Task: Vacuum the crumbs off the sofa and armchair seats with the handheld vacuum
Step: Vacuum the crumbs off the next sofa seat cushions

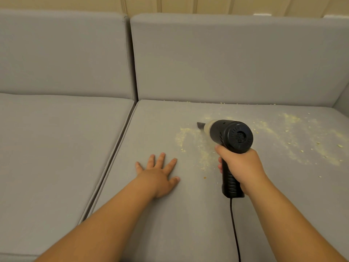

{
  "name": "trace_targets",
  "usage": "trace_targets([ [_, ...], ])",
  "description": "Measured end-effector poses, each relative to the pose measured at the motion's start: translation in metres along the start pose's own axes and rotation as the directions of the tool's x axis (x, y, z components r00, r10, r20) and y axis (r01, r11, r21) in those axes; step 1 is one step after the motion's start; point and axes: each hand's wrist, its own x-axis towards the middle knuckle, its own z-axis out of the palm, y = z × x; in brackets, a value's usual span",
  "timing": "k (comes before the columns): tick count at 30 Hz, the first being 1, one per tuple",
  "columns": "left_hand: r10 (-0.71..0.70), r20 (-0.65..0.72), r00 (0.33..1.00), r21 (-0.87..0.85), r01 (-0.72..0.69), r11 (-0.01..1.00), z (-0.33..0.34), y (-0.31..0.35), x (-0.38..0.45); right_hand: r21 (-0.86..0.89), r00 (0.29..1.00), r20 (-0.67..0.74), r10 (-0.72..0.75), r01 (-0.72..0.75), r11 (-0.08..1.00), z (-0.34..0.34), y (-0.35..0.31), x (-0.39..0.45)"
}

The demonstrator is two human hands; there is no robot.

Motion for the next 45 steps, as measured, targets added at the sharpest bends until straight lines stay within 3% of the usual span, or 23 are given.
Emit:
trace_targets([
  [9,-0.011,0.013,1.000,-0.003,0.011,1.000,0.002,-0.002,0.001,0.016,0.989,0.146,0.022,-0.025,1.000,0.007,-0.009,-0.003],
  [15,0.008,-0.007,1.000,-0.012,-0.008,1.000,0.005,-0.009,-0.001,0.003,1.000,-0.004,0.005,-0.005,1.000,-0.019,-0.012,-0.004],
  [21,-0.006,0.003,1.000,-0.019,0.006,1.000,0.003,-0.002,0.001,0.090,0.992,0.086,0.089,-0.097,0.991,-0.018,-0.015,-0.015],
  [27,0.001,0.005,1.000,-0.017,0.000,1.000,0.003,-0.005,0.000,0.089,0.988,0.138,0.064,-0.077,0.993,0.007,-0.015,-0.016],
  [35,0.016,0.001,1.000,-0.022,-0.016,1.000,0.006,-0.015,-0.004,0.106,0.998,0.034,0.051,-0.054,0.993,-0.012,-0.015,-0.014],
  [45,0.006,0.015,1.000,-0.033,-0.005,0.999,0.008,-0.018,-0.017,0.093,0.982,0.181,0.053,-0.071,0.993,0.012,-0.021,-0.029],
])
